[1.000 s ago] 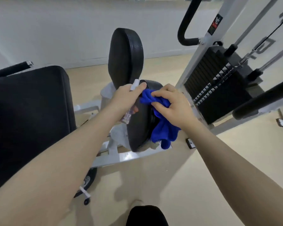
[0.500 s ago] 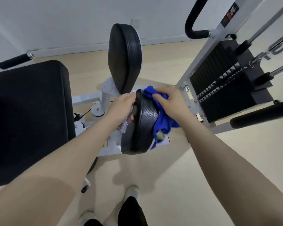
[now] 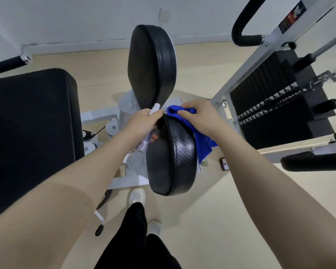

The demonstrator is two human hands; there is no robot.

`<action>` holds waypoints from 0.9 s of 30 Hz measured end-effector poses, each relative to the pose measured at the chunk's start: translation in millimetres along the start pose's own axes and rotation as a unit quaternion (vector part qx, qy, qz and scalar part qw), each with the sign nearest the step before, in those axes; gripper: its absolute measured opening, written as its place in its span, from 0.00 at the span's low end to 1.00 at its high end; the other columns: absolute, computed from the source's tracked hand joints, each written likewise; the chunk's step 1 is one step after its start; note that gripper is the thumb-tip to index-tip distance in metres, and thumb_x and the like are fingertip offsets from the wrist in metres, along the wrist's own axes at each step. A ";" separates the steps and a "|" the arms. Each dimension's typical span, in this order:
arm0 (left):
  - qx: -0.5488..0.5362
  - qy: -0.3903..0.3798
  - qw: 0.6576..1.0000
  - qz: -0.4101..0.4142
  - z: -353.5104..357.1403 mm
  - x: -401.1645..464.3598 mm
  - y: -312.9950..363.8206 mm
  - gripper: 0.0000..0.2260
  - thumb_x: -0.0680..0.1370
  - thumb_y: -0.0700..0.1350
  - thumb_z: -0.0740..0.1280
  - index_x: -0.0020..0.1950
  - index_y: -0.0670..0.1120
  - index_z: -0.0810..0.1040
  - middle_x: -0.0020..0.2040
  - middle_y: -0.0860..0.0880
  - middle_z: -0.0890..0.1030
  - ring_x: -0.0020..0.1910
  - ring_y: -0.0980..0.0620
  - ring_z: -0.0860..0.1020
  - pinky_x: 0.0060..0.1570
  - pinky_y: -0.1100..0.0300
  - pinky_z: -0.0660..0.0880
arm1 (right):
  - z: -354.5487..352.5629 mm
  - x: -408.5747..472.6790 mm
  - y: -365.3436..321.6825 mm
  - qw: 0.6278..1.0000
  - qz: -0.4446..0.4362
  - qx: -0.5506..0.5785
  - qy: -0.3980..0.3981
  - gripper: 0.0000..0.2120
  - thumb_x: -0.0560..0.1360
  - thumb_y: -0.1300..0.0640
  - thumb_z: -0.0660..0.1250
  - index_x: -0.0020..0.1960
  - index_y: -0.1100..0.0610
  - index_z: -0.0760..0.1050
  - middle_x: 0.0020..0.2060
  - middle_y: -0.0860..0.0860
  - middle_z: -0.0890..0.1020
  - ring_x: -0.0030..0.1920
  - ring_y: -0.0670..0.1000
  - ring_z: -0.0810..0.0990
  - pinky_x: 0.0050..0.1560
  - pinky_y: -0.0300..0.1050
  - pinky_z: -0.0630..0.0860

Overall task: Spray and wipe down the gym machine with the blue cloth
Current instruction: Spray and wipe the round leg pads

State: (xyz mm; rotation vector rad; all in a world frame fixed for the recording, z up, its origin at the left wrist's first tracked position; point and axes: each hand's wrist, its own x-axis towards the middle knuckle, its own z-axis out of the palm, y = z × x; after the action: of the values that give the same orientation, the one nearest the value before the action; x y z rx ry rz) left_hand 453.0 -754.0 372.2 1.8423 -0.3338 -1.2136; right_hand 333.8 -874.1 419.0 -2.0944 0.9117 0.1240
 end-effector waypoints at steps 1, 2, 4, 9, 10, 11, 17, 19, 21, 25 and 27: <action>0.000 -0.010 1.000 -0.009 -3.2 3.7 2.3 0.11 0.77 0.51 0.63 0.43 0.44 0.70 0.35 0.44 0.73 0.25 0.48 0.72 0.28 0.59 0.69 | -6.2 1.1 -1.6 0.999 0.012 0.026 -0.043 0.06 0.77 0.55 0.64 0.47 0.49 0.81 0.43 0.47 0.82 0.42 0.44 0.78 0.45 0.32 0.73; 0.008 -0.022 1.000 -0.016 -8.3 10.2 7.0 0.11 0.77 0.51 0.64 0.44 0.43 0.70 0.35 0.43 0.73 0.25 0.48 0.72 0.27 0.60 0.69 | -13.7 3.9 -4.8 0.994 0.027 0.064 -0.086 0.07 0.76 0.56 0.65 0.44 0.49 0.81 0.40 0.45 0.82 0.40 0.43 0.78 0.43 0.29 0.73; 0.030 -0.052 0.998 -0.018 -11.1 15.2 8.7 0.10 0.77 0.49 0.64 0.45 0.43 0.69 0.35 0.43 0.73 0.24 0.49 0.72 0.24 0.62 0.69 | -20.1 1.4 -0.5 0.985 0.043 0.113 -0.125 0.06 0.75 0.56 0.67 0.41 0.51 0.81 0.39 0.44 0.82 0.39 0.42 0.79 0.43 0.30 0.74; 0.024 -0.087 0.994 -0.058 -4.8 33.3 9.6 0.08 0.76 0.44 0.64 0.42 0.43 0.67 0.31 0.43 0.71 0.23 0.48 0.70 0.27 0.59 0.68 | 11.2 38.0 14.3 0.989 0.084 0.085 -0.081 0.07 0.77 0.56 0.65 0.49 0.55 0.81 0.43 0.49 0.81 0.42 0.44 0.76 0.46 0.37 0.70; 0.024 -0.087 0.994 -0.064 -2.6 36.1 8.5 0.08 0.76 0.44 0.64 0.42 0.43 0.67 0.31 0.43 0.71 0.24 0.48 0.70 0.27 0.59 0.68 | 14.1 47.3 17.0 0.988 0.108 0.057 -0.092 0.08 0.77 0.56 0.65 0.51 0.57 0.81 0.44 0.50 0.81 0.44 0.47 0.76 0.48 0.39 0.70; 0.031 -0.086 0.993 -0.069 -0.5 38.4 6.8 0.07 0.76 0.44 0.63 0.42 0.43 0.67 0.31 0.43 0.71 0.24 0.48 0.71 0.27 0.59 0.68 | 13.0 53.3 18.1 0.985 0.128 0.028 -0.113 0.09 0.77 0.55 0.65 0.52 0.57 0.82 0.44 0.51 0.81 0.45 0.48 0.76 0.49 0.41 0.71; 0.048 -0.075 0.993 -0.079 5.5 52.7 -3.1 0.08 0.74 0.48 0.60 0.44 0.43 0.69 0.36 0.42 0.72 0.26 0.49 0.73 0.29 0.60 0.69 | -4.2 47.8 47.5 0.934 0.158 0.243 -0.210 0.11 0.77 0.56 0.65 0.42 0.61 0.82 0.37 0.53 0.82 0.39 0.50 0.78 0.48 0.44 0.75; 0.044 -0.070 0.993 -0.083 6.7 56.3 -8.8 0.11 0.72 0.50 0.60 0.46 0.43 0.70 0.40 0.40 0.75 0.32 0.49 0.75 0.35 0.58 0.70 | 15.8 53.8 66.2 0.940 0.151 0.243 -0.188 0.10 0.77 0.58 0.65 0.45 0.64 0.81 0.39 0.54 0.82 0.39 0.48 0.78 0.47 0.41 0.76; 0.037 -0.057 0.993 -0.092 7.0 55.3 -13.9 0.10 0.75 0.49 0.61 0.48 0.42 0.72 0.42 0.41 0.77 0.34 0.49 0.75 0.34 0.58 0.70 | 45.0 65.5 79.7 0.944 0.169 0.214 -0.187 0.09 0.77 0.60 0.65 0.47 0.64 0.82 0.38 0.52 0.82 0.36 0.46 0.78 0.42 0.38 0.75; 0.036 -0.051 0.993 -0.100 10.8 51.8 -19.2 0.06 0.77 0.43 0.61 0.40 0.46 0.69 0.36 0.45 0.74 0.28 0.50 0.72 0.28 0.60 0.66 | 66.2 88.7 96.4 0.937 0.186 0.163 -0.246 0.07 0.76 0.59 0.66 0.47 0.59 0.83 0.42 0.54 0.82 0.42 0.51 0.77 0.45 0.44 0.73; 0.047 -0.045 0.992 -0.105 13.0 50.5 -20.0 0.07 0.76 0.42 0.62 0.38 0.49 0.70 0.34 0.47 0.74 0.29 0.50 0.71 0.29 0.59 0.66 | 43.9 93.0 99.6 0.913 0.166 0.211 -0.306 0.08 0.75 0.57 0.67 0.41 0.55 0.83 0.38 0.54 0.82 0.39 0.52 0.77 0.44 0.44 0.75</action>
State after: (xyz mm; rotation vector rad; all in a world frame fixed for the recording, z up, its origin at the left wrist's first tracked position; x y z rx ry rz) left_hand 462.0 -781.0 324.1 1.9441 -0.2557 -1.4495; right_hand 347.1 -933.8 289.6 -1.3558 0.8019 0.6617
